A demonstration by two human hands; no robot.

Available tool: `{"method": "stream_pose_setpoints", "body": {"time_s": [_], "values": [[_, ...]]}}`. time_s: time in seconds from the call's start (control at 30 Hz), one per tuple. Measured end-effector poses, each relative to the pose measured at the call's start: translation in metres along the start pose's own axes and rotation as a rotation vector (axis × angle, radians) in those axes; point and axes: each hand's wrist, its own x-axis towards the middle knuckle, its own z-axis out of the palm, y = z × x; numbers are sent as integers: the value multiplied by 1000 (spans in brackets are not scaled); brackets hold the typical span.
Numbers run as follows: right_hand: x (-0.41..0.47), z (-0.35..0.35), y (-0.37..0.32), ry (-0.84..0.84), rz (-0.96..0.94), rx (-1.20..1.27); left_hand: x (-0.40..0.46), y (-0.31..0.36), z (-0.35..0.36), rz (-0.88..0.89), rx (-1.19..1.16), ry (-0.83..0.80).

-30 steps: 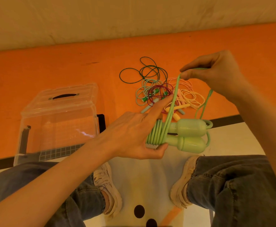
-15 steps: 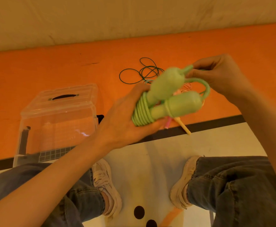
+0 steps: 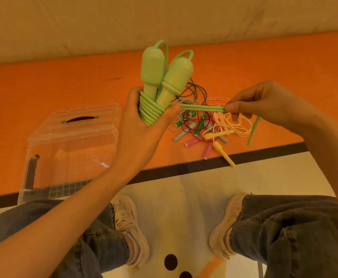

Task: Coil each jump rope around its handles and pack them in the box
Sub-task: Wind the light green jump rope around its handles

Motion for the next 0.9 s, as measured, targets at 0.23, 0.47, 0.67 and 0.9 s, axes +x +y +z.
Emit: {"method": "stream_pose_setpoints", "body": {"time_s": [0.23, 0.47, 0.67, 0.9], "values": [[-7, -1, -9, -271, -10, 1, 7, -8, -5, -32, 124, -3], [-12, 2, -11, -407, -118, 64, 9, -21, -11, 3, 492, -102], [-13, 5, -12, -551, -100, 62, 13, -14, -6, -157, 313, -153], [-15, 2, -9, -552, -63, 49, 20, -14, -13, -400, 87, -219]]}}
